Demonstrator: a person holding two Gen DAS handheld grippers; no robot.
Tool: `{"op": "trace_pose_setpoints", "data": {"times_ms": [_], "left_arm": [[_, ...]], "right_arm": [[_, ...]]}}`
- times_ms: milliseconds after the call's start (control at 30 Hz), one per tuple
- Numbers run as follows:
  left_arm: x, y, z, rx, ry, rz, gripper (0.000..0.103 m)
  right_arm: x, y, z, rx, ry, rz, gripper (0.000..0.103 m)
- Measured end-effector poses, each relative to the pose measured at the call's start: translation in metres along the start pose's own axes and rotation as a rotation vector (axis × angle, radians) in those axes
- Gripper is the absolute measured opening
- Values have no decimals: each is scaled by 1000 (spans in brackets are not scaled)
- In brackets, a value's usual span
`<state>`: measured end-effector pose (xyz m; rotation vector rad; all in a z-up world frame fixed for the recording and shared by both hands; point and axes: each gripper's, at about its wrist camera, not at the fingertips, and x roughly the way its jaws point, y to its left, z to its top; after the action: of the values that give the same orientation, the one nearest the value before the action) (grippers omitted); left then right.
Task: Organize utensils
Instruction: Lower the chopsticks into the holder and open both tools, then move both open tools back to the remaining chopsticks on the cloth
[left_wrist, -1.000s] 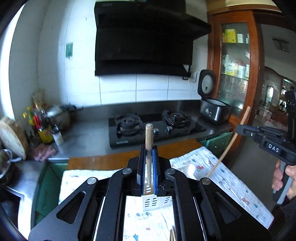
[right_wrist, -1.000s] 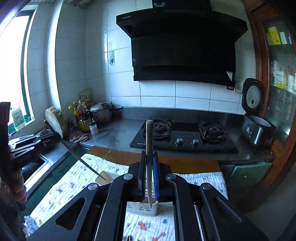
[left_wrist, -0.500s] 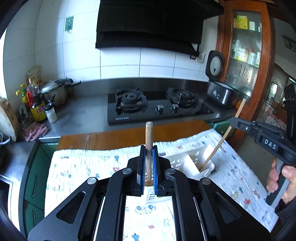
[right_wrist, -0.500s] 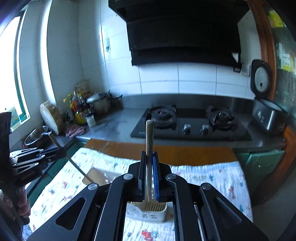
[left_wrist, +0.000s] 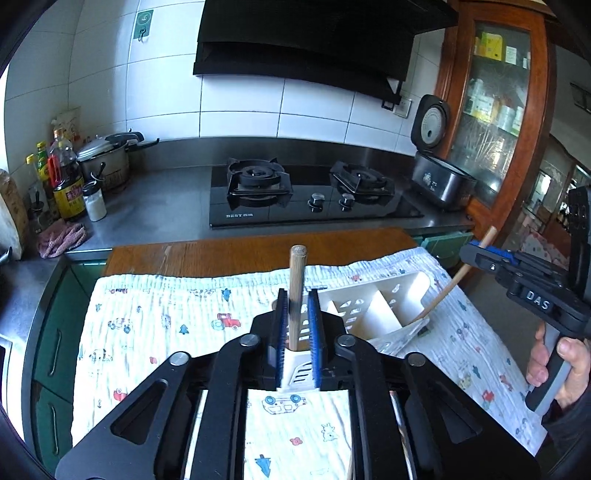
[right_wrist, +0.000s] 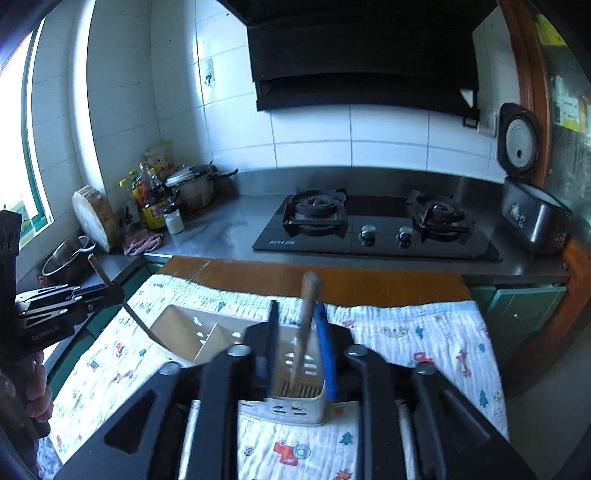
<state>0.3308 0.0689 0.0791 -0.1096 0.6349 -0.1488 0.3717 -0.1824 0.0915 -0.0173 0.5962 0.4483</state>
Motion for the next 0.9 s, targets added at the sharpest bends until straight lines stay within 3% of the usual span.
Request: {"op": "trace_pose_setpoints", "data": {"times_ms": [33,100,367,600,900], "left_arm": [[-4,-1,0,3,-9,1,28],[-15,-3,1,3,-36,10,34],[-81,-16,-8,-1,-109,1,36],[-134,-27,-57,-9,-100,-22,36],[-161,-38,-148,-12,-33,-42,36]], "right_arm": [[-4,0,0,-2,-8,-3,34],[-16,2,1,-16,-30,-24,38],[-81,7,-9,-70,-102,-96,67],[-136,6,-56,-39,-89,-35,67],[-175,9,-161,-14,9,21,66]]}}
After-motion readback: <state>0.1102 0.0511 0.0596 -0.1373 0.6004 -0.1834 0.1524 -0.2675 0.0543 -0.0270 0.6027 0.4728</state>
